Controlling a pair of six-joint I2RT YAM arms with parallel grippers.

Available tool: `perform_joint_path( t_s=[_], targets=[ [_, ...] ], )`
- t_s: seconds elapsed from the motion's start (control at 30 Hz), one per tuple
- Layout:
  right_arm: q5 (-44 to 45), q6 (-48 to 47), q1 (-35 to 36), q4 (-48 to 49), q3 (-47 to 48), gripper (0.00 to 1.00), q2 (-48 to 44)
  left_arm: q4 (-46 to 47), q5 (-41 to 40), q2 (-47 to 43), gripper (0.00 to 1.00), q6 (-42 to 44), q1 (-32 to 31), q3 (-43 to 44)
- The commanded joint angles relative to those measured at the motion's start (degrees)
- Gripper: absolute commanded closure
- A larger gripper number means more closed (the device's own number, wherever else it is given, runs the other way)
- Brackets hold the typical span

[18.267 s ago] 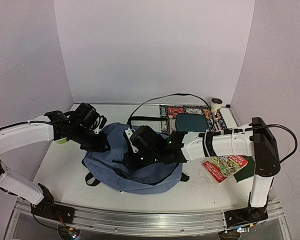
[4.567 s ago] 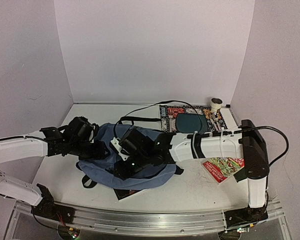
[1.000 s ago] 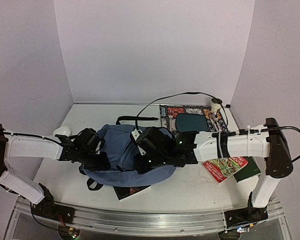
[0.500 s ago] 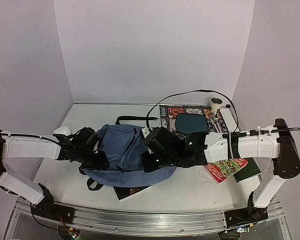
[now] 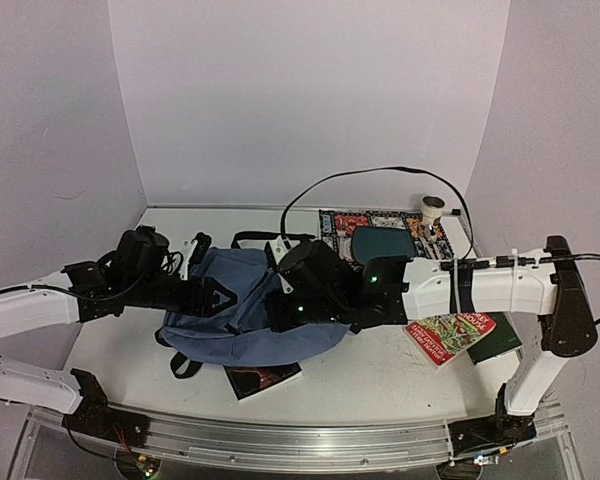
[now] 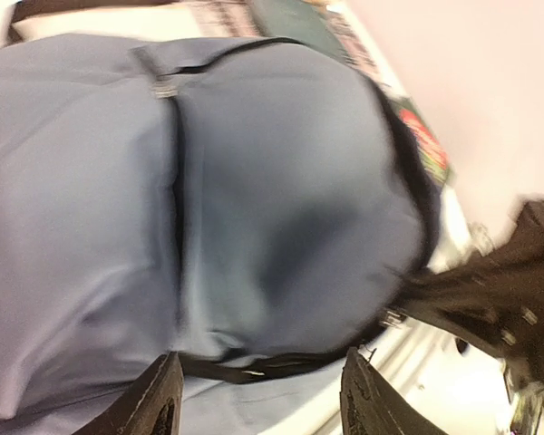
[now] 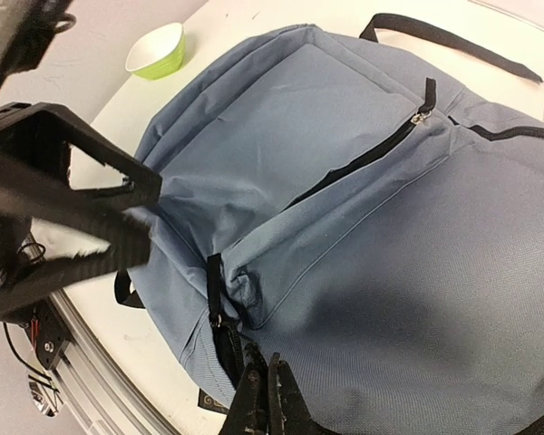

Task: Pack the student bag
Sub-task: Hold the largest pocket of the student bag.

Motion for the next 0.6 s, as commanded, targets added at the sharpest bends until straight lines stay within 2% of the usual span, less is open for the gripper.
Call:
perform_joint_path(
  t_s=[0.0, 0.2, 0.57],
  targets=[
    [3.09, 0.63, 0.09, 3.9, 1.17, 1.0, -2.62, 8.26, 9.07, 0.01, 0.39, 7.45, -1.96, -1.4],
    [3.71, 2.19, 0.09, 4.84, 0.33, 1.0, -4.13, 8.95, 12.02, 4.79, 0.36, 16.1, -5.44, 0.04],
    [3.79, 3.75, 0.1, 6.32, -0.67, 1.0, -5.7, 15.62, 12.48, 9.51, 0.39, 21.5, -7.17, 0.4]
  ],
)
